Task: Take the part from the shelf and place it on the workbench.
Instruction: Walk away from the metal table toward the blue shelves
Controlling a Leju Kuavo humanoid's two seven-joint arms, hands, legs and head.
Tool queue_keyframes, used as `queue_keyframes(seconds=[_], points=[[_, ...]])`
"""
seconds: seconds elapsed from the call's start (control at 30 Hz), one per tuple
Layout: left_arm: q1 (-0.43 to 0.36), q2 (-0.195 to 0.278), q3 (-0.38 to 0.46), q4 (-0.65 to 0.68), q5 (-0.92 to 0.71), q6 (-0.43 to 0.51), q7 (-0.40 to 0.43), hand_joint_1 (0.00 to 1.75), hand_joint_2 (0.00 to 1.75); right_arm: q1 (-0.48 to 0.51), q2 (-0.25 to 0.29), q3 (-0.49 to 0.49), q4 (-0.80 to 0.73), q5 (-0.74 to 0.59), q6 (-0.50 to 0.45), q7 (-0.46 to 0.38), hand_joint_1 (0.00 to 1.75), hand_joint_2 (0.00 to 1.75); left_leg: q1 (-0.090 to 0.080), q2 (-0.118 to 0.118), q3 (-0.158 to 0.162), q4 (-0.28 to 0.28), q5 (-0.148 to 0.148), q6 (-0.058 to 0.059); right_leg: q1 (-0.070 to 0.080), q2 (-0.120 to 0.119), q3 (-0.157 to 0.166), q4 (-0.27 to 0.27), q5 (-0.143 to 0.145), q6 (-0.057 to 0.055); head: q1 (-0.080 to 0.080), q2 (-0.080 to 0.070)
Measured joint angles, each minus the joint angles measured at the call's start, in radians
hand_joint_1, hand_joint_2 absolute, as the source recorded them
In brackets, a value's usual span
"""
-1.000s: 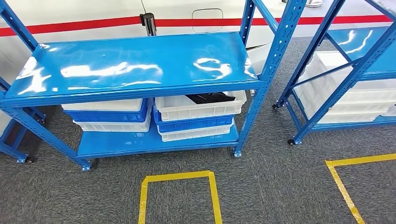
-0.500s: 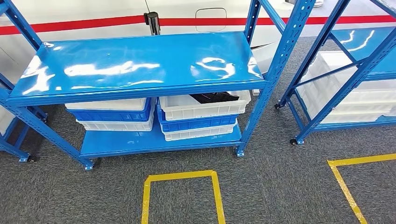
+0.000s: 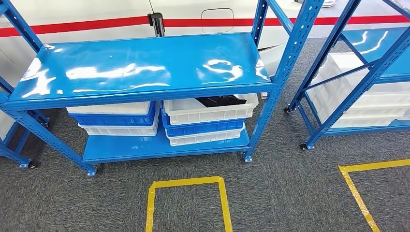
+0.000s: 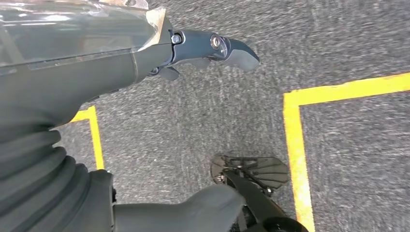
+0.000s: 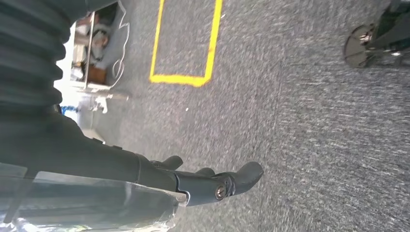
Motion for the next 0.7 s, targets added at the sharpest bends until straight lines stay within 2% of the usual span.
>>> queue_keyframes(seconds=[0.27, 0.4, 0.47, 0.6, 0.7], points=[[0.046, 0.035, -0.161, -0.043, 0.165, -0.055, 0.096, 0.0, 0.0, 0.044, -0.012, 0.025, -0.046, -0.13, 0.05, -0.064, 0.0, 0.0, 0.001, 0.0, 0.0, 0.0, 0.0, 0.0, 0.0, 0.0, 0.0, 0.0, 0.0, 0.0, 0.0, 0.0], [0.069, 0.053, -0.244, -0.067, 0.248, -0.083, 0.144, 0.0, 1.75, 0.067, -0.016, 0.04, -0.071, -0.195, 0.074, -0.095, 0.0, 0.0, 0.0, 0.0, 0.0, 0.0, 0.0, 0.0, 0.0, 0.0, 0.0, 0.0, 0.0, 0.0, 0.0, 0.0], [0.08, 0.062, -0.283, -0.078, 0.286, -0.095, 0.166, 0.0, 1.75, 0.077, -0.019, 0.046, -0.082, -0.226, 0.086, -0.109, 0.0, 0.0, 0.0, 0.0, 0.0, 0.0, 0.0, 0.0, 0.0, 0.0, 0.0, 0.0, 0.0, 0.0, 0.0, 0.0], [0.098, 0.075, -0.345, -0.095, 0.349, -0.117, 0.203, 0.0, 0.0, 0.094, -0.022, 0.057, -0.102, -0.276, 0.105, -0.134, 0.0, 0.0, 0.0, 0.0, 0.0, 0.0, 0.0, 0.0, 0.0, 0.0, 0.0, 0.0, 0.0, 0.0, 0.0, 0.0], [0.114, 0.087, -0.405, -0.112, 0.41, -0.137, 0.238, 0.0, 0.0, 0.11, -0.026, 0.068, -0.12, -0.324, 0.122, -0.158, 0.0, 0.0, 0.0, 0.0, 0.0, 0.0, 0.0, 0.0, 0.0, 0.0, 0.0, 0.0, 0.0, 0.0, 0.0, 0.0]])
